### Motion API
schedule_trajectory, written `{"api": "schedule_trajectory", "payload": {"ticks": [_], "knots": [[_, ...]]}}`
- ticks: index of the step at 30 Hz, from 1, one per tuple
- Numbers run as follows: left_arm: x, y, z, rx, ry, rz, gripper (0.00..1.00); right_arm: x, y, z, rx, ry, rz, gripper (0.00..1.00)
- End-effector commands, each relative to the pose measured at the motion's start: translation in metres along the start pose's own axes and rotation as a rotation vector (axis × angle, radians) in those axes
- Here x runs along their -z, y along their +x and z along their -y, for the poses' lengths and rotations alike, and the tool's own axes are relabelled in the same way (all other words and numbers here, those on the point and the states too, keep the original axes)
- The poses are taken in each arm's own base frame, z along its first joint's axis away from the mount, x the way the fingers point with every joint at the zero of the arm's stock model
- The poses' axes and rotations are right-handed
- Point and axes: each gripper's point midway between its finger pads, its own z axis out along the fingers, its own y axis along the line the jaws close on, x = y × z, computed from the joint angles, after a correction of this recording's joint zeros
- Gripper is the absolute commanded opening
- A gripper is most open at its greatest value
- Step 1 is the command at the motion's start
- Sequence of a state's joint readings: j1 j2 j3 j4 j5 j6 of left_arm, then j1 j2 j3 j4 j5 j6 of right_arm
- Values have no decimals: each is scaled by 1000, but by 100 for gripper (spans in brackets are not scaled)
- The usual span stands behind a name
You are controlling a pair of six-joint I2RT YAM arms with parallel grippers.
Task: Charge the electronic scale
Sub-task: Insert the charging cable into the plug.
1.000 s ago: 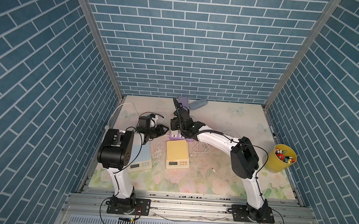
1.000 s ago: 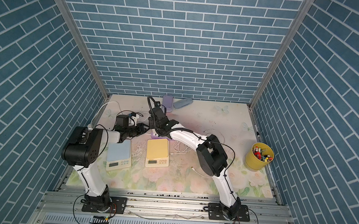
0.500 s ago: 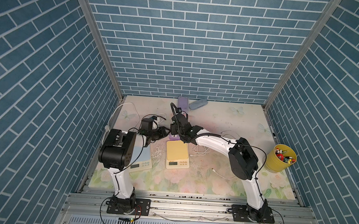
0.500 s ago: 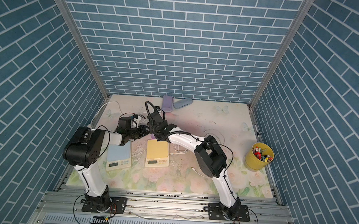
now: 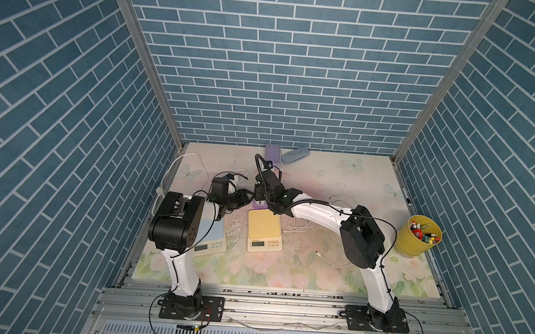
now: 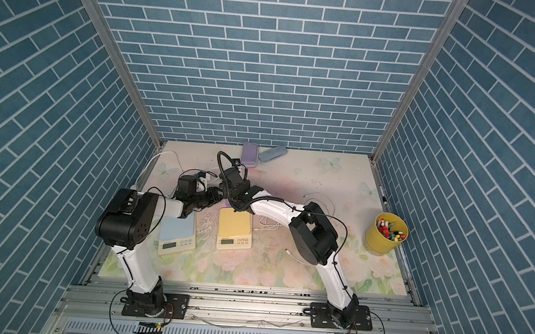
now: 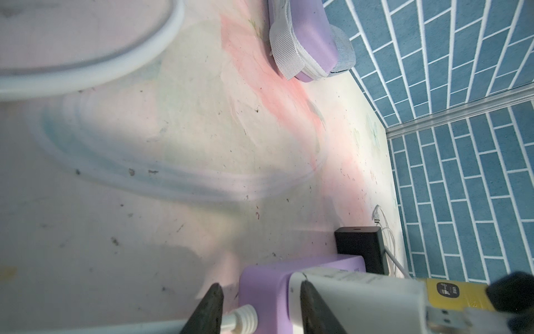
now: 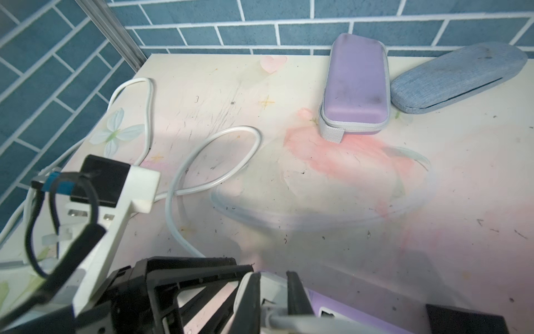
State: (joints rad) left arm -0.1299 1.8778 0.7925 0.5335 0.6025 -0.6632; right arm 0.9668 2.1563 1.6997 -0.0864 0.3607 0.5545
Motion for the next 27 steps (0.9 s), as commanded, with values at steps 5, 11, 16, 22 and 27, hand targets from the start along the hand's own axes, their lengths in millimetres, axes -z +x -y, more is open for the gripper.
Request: {"api": "schedule_trajectory", "payload": {"ticks": [5,11,16,22,27], "knots": [[-11,24,3,11,22,-50,46,-2,19,13,-87,63,-22,0],[-15,30,1,28,24,-56,46,-1,25,14,-98,79,-31,0],[-14,32,0,30,22,-54,46,5,29,21,-98,110,-31,0],[-14,31,-1,32,16,-52,46,18,22,34,-114,172,3,0],[-14,31,-2,36,15,-52,46,14,26,38,-107,198,-6,0]]}}
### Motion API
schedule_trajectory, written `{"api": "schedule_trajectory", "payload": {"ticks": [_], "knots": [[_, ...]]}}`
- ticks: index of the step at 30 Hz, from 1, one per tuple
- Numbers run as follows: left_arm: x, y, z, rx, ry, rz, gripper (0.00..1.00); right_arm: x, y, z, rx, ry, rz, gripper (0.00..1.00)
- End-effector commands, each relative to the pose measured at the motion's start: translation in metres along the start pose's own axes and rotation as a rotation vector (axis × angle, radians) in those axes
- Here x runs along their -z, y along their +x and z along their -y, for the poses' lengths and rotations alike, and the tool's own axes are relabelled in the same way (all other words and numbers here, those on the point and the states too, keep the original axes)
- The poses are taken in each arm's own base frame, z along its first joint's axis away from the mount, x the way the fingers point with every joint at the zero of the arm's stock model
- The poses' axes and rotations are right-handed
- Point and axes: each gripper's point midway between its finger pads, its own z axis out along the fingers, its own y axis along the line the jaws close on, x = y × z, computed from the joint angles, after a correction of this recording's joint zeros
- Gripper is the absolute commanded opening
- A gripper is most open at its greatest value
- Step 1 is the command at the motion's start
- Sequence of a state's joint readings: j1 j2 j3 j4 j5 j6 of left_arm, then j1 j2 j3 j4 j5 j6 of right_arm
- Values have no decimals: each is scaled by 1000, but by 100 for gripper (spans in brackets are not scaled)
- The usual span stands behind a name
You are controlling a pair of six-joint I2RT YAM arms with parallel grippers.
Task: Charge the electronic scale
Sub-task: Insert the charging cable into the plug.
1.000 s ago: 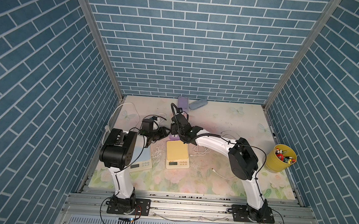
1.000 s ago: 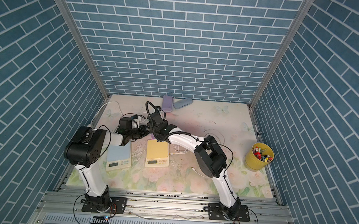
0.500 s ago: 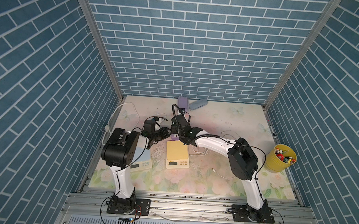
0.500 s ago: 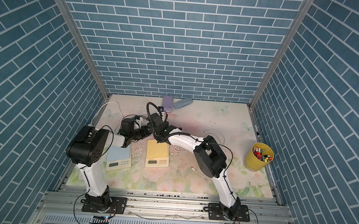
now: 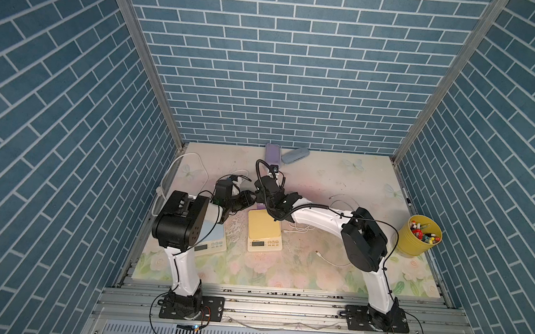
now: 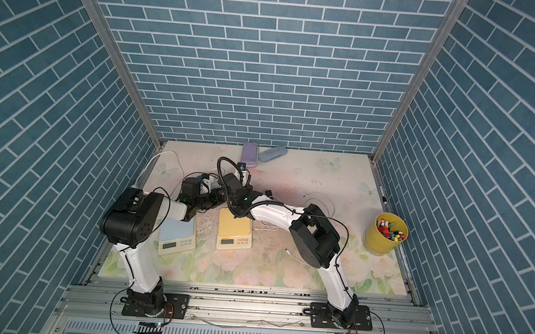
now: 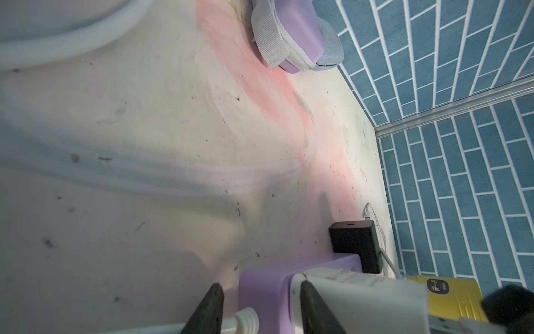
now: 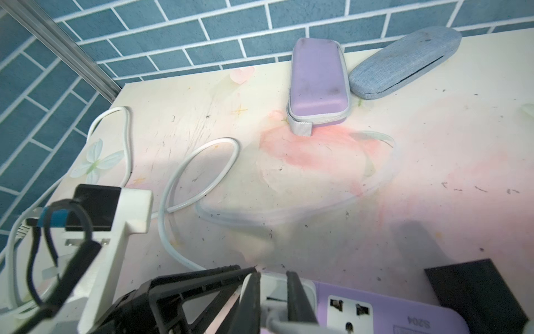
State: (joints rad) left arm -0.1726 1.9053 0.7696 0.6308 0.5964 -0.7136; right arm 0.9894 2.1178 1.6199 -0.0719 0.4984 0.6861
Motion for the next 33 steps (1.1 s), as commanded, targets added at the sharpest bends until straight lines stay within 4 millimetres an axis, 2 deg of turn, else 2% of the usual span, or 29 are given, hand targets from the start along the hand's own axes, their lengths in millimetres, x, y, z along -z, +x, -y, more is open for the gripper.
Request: {"api": "schedule_trajectory", "payload": {"ticks": [1,8,13,22,27,29,31,33], "knots": [[-4,20,-12,31,-24,-55,46,0,19,21,7,90,-58,0],[-3,21,-12,35,-28,-57,46,-8,40,21,64,130,-133,0],[-3,23,-13,41,-32,-60,46,-20,77,32,140,195,-256,0],[-4,24,-13,49,-32,-63,46,-23,139,59,239,298,-404,0],[-3,22,-11,51,-30,-57,46,-24,186,72,272,324,-528,0],[-1,21,-9,48,-28,-54,46,-22,197,77,262,329,-560,0],[1,20,-6,40,-31,-52,46,-19,193,78,249,323,-550,0],[5,16,-3,22,-39,-49,47,-16,174,72,236,302,-517,0]]}}
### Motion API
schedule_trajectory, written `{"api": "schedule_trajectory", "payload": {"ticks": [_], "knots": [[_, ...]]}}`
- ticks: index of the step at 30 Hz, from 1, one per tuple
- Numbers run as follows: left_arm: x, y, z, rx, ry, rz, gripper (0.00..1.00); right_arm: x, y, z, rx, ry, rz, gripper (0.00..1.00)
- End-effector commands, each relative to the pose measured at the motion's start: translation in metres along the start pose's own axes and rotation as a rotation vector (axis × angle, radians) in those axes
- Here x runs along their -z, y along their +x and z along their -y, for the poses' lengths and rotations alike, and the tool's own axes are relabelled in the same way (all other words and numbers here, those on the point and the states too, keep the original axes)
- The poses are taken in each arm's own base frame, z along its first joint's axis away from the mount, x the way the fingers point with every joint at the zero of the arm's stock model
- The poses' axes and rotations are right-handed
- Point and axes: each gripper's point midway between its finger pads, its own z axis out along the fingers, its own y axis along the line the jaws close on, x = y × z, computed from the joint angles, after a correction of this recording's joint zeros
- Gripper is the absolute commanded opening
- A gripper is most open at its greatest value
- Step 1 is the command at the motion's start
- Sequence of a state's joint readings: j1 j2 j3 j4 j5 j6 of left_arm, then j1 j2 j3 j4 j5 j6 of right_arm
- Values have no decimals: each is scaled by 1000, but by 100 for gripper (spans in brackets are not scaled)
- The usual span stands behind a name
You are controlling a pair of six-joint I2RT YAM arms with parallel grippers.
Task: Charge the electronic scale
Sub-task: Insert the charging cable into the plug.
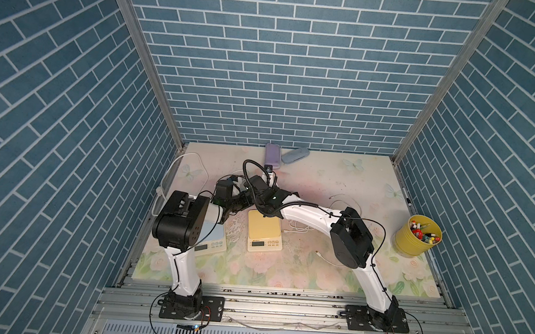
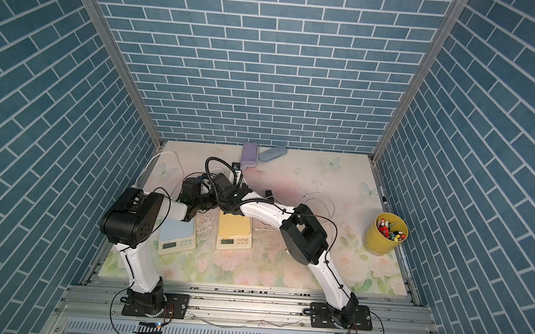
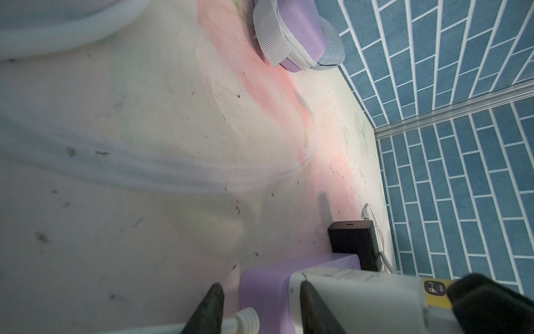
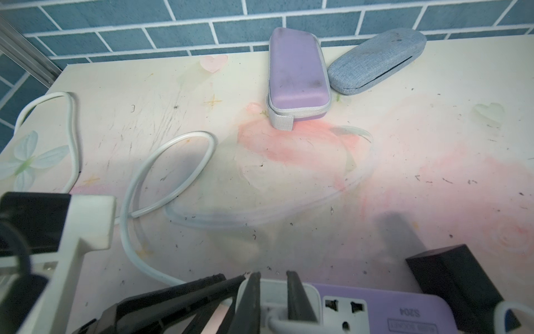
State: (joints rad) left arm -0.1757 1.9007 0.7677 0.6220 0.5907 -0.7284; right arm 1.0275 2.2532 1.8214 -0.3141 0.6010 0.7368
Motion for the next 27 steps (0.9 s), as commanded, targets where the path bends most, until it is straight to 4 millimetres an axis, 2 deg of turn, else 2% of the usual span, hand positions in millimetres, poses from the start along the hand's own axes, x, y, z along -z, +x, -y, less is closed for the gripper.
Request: {"api": "schedule_trajectory", "payload": {"ticks": [1,4,6,8,10,12,15,20,24,27], "knots": [[7,13,-1,-6,-38,-43,48,-19,141,59,196,142,-424,0],[16,1,9,-53,-58,-25,52,-4,85,45,164,81,-336,1],[24,-11,17,-92,-78,0,56,9,42,34,141,33,-267,23],[33,-25,26,-133,-99,29,59,20,5,25,138,-4,-205,39],[40,-34,32,-171,-121,40,61,30,-24,18,144,-42,-155,50],[49,-45,38,-203,-142,56,63,45,-50,10,151,-92,-115,55],[67,-56,40,-228,-175,81,65,60,-62,-3,187,-184,-107,55],[103,-65,36,-280,-258,110,65,84,-62,-26,211,-384,-138,56],[131,-61,42,-371,-310,99,65,105,-63,-45,211,-544,-170,56],[150,-53,47,-421,-342,92,64,114,-53,-56,186,-645,-252,55]]}}
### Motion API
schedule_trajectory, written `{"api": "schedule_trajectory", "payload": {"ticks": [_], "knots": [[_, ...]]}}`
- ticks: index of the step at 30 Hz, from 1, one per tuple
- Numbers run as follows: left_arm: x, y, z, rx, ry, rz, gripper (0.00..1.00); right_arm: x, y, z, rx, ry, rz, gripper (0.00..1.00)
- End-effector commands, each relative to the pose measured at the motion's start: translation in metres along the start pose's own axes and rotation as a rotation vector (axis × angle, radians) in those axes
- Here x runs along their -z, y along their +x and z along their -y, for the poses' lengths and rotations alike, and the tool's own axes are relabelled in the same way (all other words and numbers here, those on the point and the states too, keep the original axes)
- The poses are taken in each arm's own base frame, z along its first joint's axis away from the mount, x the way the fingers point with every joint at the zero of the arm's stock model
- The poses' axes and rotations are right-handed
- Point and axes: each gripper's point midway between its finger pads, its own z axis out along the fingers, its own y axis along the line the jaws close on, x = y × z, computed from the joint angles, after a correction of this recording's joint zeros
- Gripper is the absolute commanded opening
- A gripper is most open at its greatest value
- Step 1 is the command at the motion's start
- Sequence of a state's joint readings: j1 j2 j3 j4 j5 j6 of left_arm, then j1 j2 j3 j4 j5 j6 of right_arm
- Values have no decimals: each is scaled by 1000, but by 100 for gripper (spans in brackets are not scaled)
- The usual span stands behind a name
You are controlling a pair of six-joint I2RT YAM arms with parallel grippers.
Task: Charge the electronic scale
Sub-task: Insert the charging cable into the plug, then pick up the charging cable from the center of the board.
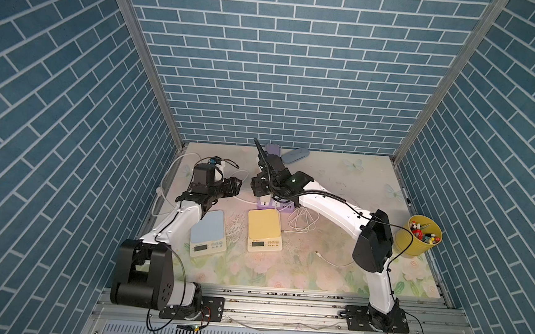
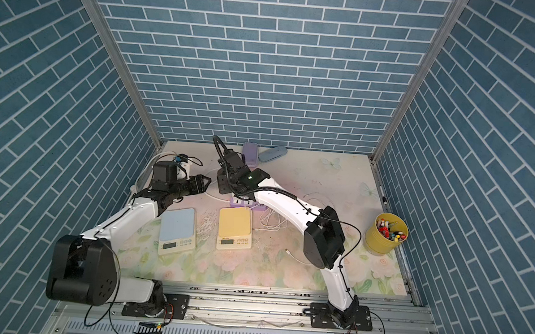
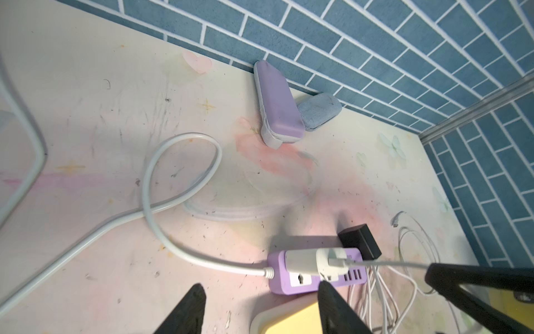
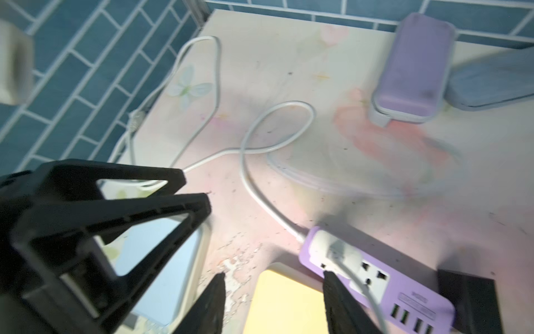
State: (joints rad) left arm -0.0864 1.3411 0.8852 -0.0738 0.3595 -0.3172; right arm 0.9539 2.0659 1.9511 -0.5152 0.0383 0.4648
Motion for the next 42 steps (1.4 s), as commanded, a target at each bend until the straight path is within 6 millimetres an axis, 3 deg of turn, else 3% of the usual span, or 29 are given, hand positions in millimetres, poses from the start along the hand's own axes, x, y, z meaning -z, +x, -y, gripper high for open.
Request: {"api": "schedule_trajectory", "payload": {"ticks": [1,5,7,9,13,17,21,23,27,33,42], "knots": [[23,18,-7,-97,-66,-67,64,11,6,-25,-14,-180,-75,55],[50,22,12,-173,6,-54,59,23,12,-32,-23,-260,-75,52],[58,29,31,-227,83,-59,57,39,7,-26,-18,-260,-34,52],[63,46,50,-330,122,-100,56,60,1,-9,-25,-222,13,52],[63,91,90,-632,177,-175,56,97,1,45,-96,-132,73,53],[50,138,119,-867,231,-262,53,132,18,110,-180,-3,119,54],[23,179,146,-1170,217,-439,52,153,55,183,-280,207,123,55],[4,193,154,-1222,209,-548,50,158,77,213,-358,263,106,55],[-34,205,158,-1273,180,-664,48,168,113,252,-489,304,107,55],[-69,211,162,-1348,169,-749,46,172,146,276,-548,343,78,55],[-81,236,145,-1353,229,-908,40,169,137,272,-466,295,58,54]]}}
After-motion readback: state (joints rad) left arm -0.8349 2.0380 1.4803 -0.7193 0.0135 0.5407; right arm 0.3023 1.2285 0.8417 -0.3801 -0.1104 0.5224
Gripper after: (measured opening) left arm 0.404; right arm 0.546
